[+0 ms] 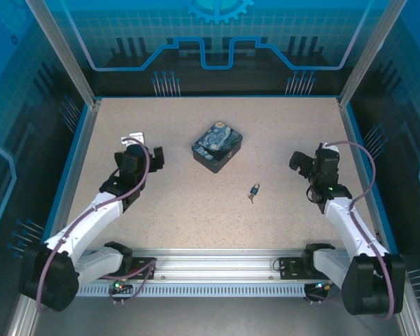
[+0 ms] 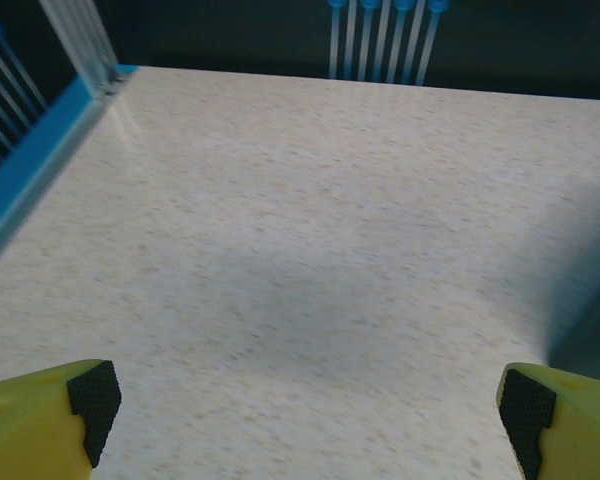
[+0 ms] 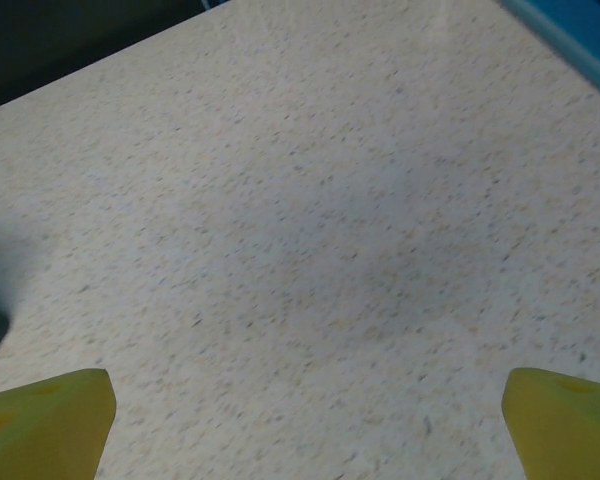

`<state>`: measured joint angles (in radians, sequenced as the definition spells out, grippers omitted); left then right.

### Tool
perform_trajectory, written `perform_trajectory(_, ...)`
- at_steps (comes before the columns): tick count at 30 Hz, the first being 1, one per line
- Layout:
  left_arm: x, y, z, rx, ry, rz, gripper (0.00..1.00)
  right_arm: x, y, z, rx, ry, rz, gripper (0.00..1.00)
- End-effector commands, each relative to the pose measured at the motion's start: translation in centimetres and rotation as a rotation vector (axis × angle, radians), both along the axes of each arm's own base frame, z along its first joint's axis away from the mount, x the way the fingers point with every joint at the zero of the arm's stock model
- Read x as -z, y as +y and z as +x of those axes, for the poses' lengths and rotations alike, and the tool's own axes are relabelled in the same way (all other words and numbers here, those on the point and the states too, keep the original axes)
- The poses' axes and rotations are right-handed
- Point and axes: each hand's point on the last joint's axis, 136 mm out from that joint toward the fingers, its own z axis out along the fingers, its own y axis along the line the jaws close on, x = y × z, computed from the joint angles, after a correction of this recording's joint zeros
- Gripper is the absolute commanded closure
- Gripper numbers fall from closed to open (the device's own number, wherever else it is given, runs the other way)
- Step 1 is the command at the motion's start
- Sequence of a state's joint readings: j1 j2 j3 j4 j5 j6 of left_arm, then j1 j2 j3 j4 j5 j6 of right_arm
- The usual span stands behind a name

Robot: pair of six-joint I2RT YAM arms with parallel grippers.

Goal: Unlock the padlock with the key

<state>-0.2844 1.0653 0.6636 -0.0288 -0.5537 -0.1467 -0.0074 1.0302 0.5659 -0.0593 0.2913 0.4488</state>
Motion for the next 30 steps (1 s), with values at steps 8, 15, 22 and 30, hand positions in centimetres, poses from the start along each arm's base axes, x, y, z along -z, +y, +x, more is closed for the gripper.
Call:
perform_trajectory(8,3.7,3.0,1.7,0.017,-0.102,0.082,0.01,0.6,-2.3,3.2,0.037,-0.157,-0.243,0.0)
perform_trajectory(15,6.7,1.6,3.9,0.099,-0.172,0.076,0.01,3.1,0.9,5.0,-0.148,-0.194,-0.275,0.0)
perform_trajectory(22,8.5,1.6,4.4,0.139,-0.16,0.019,0.01,4.8,4.1,6.0,-0.335,-0.191,-0.285,0.0)
perform_trajectory(30,9.9,2.1,5.2,0.186,-0.118,-0.079,0.01,4.9,4.6,6.6,-0.345,-0.17,-0.32,0.0)
